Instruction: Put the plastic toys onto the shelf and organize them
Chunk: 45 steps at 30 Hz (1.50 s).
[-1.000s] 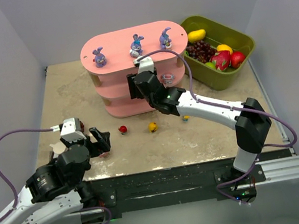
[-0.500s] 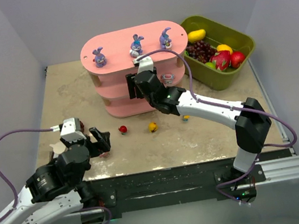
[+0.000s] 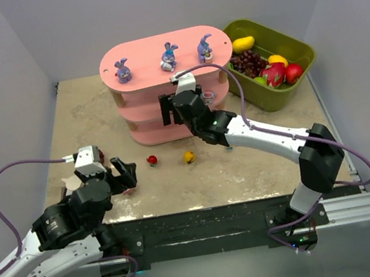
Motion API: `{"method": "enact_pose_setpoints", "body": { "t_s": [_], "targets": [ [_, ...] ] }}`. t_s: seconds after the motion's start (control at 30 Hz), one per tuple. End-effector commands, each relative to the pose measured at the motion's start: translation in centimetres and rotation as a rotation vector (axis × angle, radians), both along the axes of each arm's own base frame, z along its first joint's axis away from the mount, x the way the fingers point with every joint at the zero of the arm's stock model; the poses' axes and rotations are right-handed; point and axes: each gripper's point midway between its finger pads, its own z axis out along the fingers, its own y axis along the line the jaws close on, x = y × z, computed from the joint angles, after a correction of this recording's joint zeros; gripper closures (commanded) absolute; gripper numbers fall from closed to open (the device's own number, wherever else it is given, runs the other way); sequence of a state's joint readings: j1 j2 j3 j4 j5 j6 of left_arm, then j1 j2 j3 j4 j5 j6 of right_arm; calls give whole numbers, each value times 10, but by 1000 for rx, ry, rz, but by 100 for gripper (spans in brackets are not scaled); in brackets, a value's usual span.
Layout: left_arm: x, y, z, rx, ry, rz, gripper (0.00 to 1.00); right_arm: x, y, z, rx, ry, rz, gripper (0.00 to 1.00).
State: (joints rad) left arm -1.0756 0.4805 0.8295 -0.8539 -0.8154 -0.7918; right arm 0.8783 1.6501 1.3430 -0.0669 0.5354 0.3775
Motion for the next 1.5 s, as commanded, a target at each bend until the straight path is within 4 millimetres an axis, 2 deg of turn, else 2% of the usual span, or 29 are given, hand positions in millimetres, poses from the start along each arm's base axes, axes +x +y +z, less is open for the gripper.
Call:
{"method": "enact_pose_setpoints", "body": {
  "t_s": [0.0, 0.27, 0.37, 0.53, 0.6, 0.63, 0.73, 0.77, 0.8, 1.03, 1.1, 1.3, 1.47],
  "targets": [
    [3, 1, 8, -17, -22, 25, 14, -6, -10, 26, 68, -41, -12, 14],
    [4, 0, 7, -10, -21, 24, 14, -20, -18, 38, 119, -67, 25, 19],
    [4, 0, 7, -10, -21, 24, 14, -25, -21, 42, 137, -71, 32, 25],
    [4, 0, 8, -12, -23, 23, 14, -27, -22, 42, 151, -67, 31, 50],
    [4, 0, 8, -13, -21, 22, 14, -26, -21, 40, 149, -59, 28, 56],
    [4, 0, 8, -13, -21, 22, 14, -26, -20, 39, 150, -55, 30, 65],
    [4, 1, 8, -14, -22, 22, 14, -26, -17, 36, 156, -45, 32, 70],
    [4, 0, 7, -14, -21, 23, 14, -26, -17, 35, 155, -44, 33, 77],
    [4, 1, 8, -17, -22, 23, 14, -25, -17, 35, 154, -42, 28, 79],
    [4, 1, 8, -16, -21, 23, 14, -21, -16, 36, 155, -47, 11, 84],
    [4, 1, 7, -15, -22, 25, 14, -21, -17, 30, 134, -32, 5, 87],
    [4, 1, 8, -17, -22, 25, 14, -15, -19, 24, 114, -30, -26, 88],
    [3, 2, 7, -15, -20, 27, 14, -11, -18, 28, 128, -44, -41, 89]
  ]
}}
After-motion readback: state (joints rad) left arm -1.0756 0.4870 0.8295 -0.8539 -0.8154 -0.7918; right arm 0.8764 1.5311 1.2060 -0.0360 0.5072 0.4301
